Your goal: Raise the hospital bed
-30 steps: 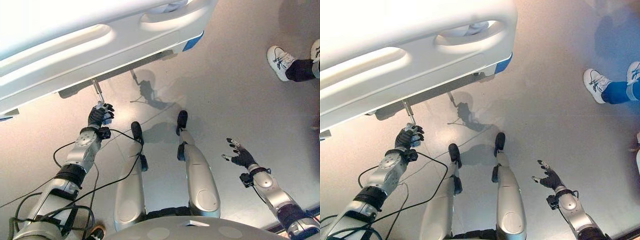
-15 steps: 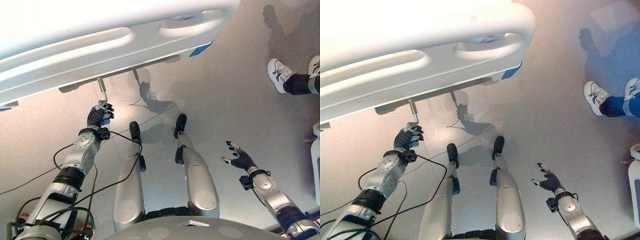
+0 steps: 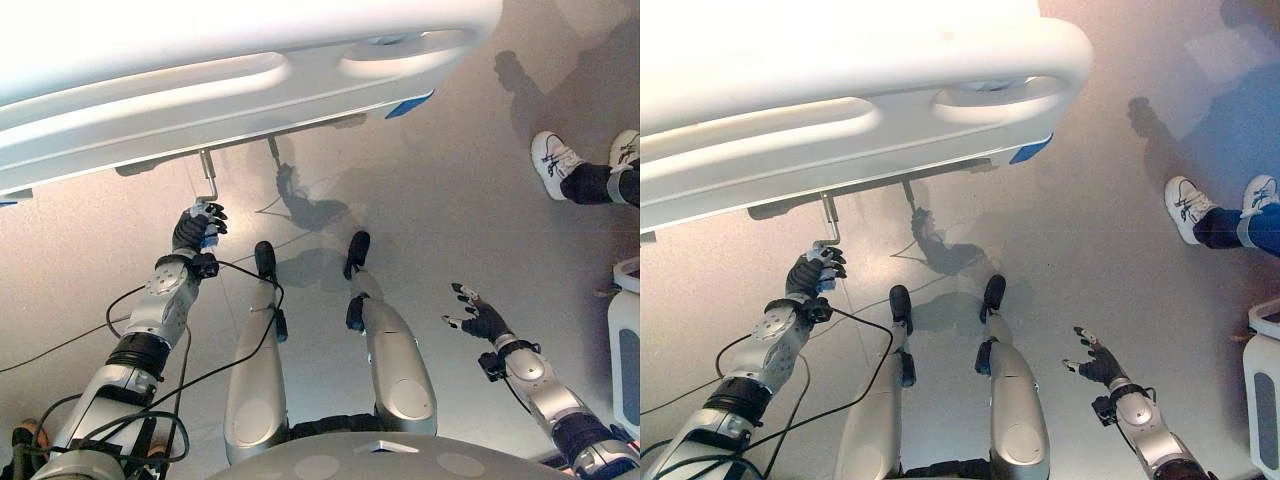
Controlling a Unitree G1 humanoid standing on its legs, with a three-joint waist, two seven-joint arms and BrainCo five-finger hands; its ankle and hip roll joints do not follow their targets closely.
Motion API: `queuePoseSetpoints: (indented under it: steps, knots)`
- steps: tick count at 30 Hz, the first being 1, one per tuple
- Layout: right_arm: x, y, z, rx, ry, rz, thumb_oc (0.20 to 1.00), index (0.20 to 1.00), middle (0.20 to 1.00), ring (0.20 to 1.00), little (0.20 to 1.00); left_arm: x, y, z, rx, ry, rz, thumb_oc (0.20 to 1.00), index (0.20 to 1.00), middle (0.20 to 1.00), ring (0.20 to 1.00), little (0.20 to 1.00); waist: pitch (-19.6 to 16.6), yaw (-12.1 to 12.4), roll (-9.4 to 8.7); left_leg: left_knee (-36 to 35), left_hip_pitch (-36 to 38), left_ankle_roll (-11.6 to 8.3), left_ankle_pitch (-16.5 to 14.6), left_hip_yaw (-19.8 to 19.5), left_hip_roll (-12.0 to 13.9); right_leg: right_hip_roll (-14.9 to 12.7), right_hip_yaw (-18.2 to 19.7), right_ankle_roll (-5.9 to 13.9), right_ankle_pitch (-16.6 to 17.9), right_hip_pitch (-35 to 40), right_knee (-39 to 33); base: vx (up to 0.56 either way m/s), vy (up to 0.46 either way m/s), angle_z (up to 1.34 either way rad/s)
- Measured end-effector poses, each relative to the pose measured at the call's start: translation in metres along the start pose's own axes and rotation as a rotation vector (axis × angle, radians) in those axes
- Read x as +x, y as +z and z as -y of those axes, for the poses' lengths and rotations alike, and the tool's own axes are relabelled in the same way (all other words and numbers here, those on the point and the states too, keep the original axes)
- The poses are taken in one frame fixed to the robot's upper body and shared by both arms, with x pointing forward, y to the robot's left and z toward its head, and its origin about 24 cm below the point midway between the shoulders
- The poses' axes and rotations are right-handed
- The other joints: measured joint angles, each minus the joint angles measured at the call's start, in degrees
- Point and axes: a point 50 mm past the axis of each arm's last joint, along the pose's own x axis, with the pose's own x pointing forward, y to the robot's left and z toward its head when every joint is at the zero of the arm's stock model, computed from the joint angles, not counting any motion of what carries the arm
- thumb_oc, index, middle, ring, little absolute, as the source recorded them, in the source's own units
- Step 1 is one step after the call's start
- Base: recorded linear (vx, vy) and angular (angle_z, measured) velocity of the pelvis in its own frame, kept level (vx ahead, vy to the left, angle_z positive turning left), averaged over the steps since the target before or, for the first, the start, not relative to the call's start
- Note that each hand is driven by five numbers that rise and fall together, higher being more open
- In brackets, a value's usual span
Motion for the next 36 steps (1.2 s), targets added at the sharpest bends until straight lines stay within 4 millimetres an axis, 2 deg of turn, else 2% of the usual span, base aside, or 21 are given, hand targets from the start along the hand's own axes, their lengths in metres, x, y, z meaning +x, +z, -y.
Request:
queuePoseSetpoints:
  steps: [5, 10, 14, 19, 20, 27, 30, 36]
  knots:
    - [0.000, 0.001, -0.001, -0.001, 0.009, 0.003, 1.000, 1.000, 1.000, 1.000, 1.000, 0.003, 0.003, -0.006, 0.028, 0.024, 0.032, 0.200, 0.200, 0.200, 0.200, 0.200, -0.9, 0.5, -1.53, 2.9, -3.4, 0.01, -0.9, 0.0, 0.4, 0.3, 0.0, -0.06, 0.0, -1.7, 0.0, 0.01, 0.037, 0.04]
    - [-0.001, 0.005, -0.004, 0.000, 0.021, 0.027, 1.000, 1.000, 1.000, 1.000, 1.000, 0.005, 0.010, -0.018, 0.071, 0.067, 0.065, 0.200, 0.200, 0.200, 0.200, 0.200, -1.9, 0.6, -4.08, 7.2, -8.1, 0.38, -2.5, 0.0, 0.6, 0.4, 0.4, -0.12, 0.4, -4.3, 0.3, 0.00, 0.027, 0.00]
    - [-0.001, 0.006, -0.014, 0.000, 0.054, 0.033, 1.000, 1.000, 1.000, 1.000, 1.000, 0.010, 0.026, -0.042, 0.135, 0.141, 0.087, 0.200, 0.200, 0.200, 0.200, 0.200, -1.7, 0.5, -6.32, 10.8, -11.7, 0.82, -3.8, 0.0, 0.7, 0.4, 0.7, 0.08, 1.2, -6.5, 0.5, 0.00, 0.002, -0.03]
    - [0.000, 0.014, -0.020, 0.010, 0.070, 0.069, 1.000, 1.000, 1.000, 1.000, 1.000, 0.020, 0.045, -0.057, 0.173, 0.224, 0.100, 0.200, 0.200, 0.200, 0.200, 0.200, -1.0, -0.1, -8.31, 14.0, -15.6, 1.29, -4.7, 0.1, 0.6, 0.3, 1.4, 0.29, 2.1, -9.0, 0.6, 0.00, 0.006, -0.04]
    - [0.000, 0.018, -0.022, 0.018, 0.076, 0.086, 1.000, 1.000, 1.000, 1.000, 1.000, 0.021, 0.046, -0.059, 0.175, 0.242, 0.095, 0.200, 0.200, 0.200, 0.200, 0.200, -1.0, -0.9, -8.36, 14.8, -16.6, 1.48, -5.0, 0.1, 0.6, 0.2, 1.5, 0.47, 2.2, -9.6, 0.7, 0.00, 0.000, 0.00]
    - [0.001, 0.029, -0.026, 0.033, 0.082, 0.134, 1.000, 1.000, 1.000, 1.000, 1.000, 0.028, 0.052, -0.065, 0.188, 0.310, 0.068, 0.200, 0.200, 0.200, 0.200, 0.200, -1.1, -2.8, -8.44, 17.7, -20.4, 2.20, -5.9, 0.3, 0.5, 0.1, 2.6, 1.10, 3.1, -12.3, 0.7, -0.01, 0.002, -0.03]
    - [0.001, 0.033, -0.025, 0.046, 0.074, 0.146, 1.000, 1.000, 1.000, 1.000, 1.000, 0.032, 0.059, -0.064, 0.197, 0.322, 0.073, 0.200, 0.200, 0.200, 0.200, 0.200, -1.1, -2.9, -8.44, 18.6, -22.3, 2.30, -5.9, 0.6, 0.5, 0.1, 3.5, 1.12, 3.8, -14.2, 0.7, -0.01, -0.017, -0.09]
    - [0.001, 0.041, -0.025, 0.066, 0.068, 0.185, 1.000, 1.000, 1.000, 1.000, 1.000, 0.039, 0.069, -0.062, 0.204, 0.361, 0.068, 0.200, 0.200, 0.200, 0.200, 0.200, -1.1, -5.0, -8.47, 19.1, -24.8, 2.66, -5.9, 1.8, 0.6, 0.0, 4.5, 1.19, 4.4, -17.0, 0.8, -0.01, -0.019, -0.05]
